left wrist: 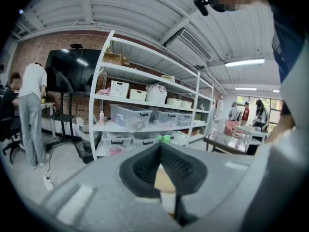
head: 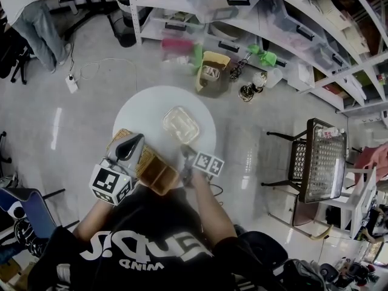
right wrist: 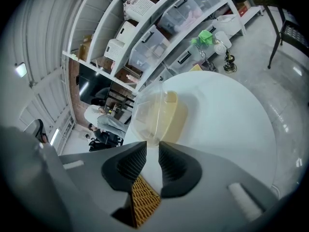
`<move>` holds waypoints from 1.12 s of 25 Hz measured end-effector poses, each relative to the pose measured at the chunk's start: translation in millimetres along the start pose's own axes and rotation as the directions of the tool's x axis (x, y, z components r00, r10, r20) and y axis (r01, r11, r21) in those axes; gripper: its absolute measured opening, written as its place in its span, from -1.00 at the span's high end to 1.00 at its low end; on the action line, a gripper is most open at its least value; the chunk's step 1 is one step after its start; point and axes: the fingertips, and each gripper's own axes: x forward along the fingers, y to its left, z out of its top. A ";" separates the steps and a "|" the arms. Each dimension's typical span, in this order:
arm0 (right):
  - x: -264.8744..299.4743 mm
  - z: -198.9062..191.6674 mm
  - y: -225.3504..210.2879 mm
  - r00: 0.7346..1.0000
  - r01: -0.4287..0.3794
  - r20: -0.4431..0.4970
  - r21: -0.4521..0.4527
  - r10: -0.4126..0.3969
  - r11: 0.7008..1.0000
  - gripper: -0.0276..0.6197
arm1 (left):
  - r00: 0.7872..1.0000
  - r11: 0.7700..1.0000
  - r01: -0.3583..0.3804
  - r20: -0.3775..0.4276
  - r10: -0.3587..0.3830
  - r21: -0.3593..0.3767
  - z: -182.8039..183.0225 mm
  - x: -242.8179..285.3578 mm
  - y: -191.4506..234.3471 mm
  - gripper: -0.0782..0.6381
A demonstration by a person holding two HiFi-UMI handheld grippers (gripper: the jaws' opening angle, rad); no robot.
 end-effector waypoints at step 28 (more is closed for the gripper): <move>-62.3 50.1 94.1 0.961 -0.121 0.216 -0.239 0.174 0.964 0.80 | 1.000 0.999 0.011 0.028 -0.010 -0.036 -2.3 -25.6 -6.4 0.78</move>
